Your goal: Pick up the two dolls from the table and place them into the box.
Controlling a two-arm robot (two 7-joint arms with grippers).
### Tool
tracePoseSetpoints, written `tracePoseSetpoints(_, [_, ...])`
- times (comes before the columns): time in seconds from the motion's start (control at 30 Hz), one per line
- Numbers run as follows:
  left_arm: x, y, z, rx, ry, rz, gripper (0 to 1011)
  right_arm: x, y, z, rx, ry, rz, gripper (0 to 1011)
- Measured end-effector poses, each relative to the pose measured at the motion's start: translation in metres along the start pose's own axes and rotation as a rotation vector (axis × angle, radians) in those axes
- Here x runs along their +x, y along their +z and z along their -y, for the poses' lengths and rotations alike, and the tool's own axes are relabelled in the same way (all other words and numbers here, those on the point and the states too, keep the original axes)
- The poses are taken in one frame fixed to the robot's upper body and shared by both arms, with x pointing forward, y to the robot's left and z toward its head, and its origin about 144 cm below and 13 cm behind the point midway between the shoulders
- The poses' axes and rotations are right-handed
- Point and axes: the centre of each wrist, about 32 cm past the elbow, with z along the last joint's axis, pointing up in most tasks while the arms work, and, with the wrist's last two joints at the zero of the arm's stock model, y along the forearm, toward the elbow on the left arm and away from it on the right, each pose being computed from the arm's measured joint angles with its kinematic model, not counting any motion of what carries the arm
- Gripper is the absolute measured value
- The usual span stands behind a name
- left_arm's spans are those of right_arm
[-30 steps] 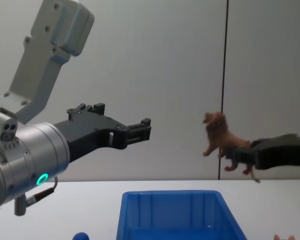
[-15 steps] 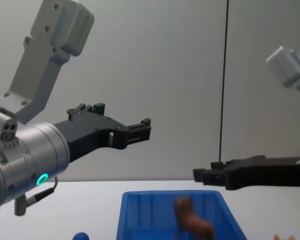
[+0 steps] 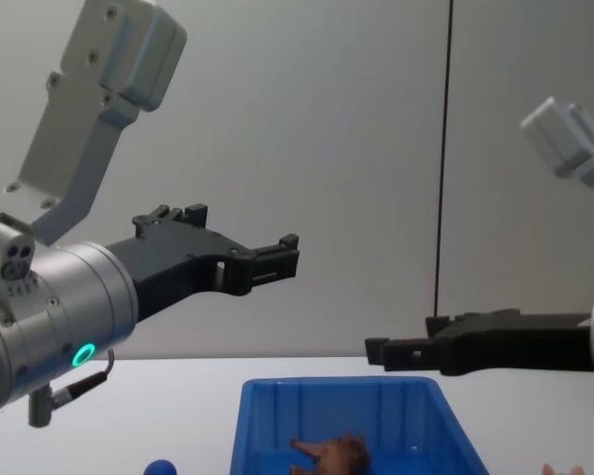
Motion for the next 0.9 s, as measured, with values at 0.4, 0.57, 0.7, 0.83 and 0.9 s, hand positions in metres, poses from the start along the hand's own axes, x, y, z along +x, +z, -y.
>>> tracePoseSetpoints(0.4, [0.0,0.0,0.0,0.0,0.0,0.0,1003,0.004,-0.006,0.027,0.024,-0.075,-0.022,1001])
tracePoseSetpoints(0.57, [0.0,0.0,0.0,0.0,0.0,0.0,1003,0.004,-0.012,0.043,0.02,-0.113,-0.044,1001])
tracePoseSetpoints(0.7, [0.0,0.0,0.0,0.0,0.0,0.0,1003,0.002,-0.018,0.055,0.01,-0.133,-0.06,1001])
tracePoseSetpoints(0.83, [0.0,0.0,0.0,0.0,0.0,0.0,1003,-0.001,-0.025,0.069,-0.008,-0.159,-0.076,1001])
tracePoseSetpoints(0.9, [0.0,0.0,0.0,0.0,0.0,0.0,1003,-0.003,-0.03,0.076,-0.018,-0.171,-0.085,1001])
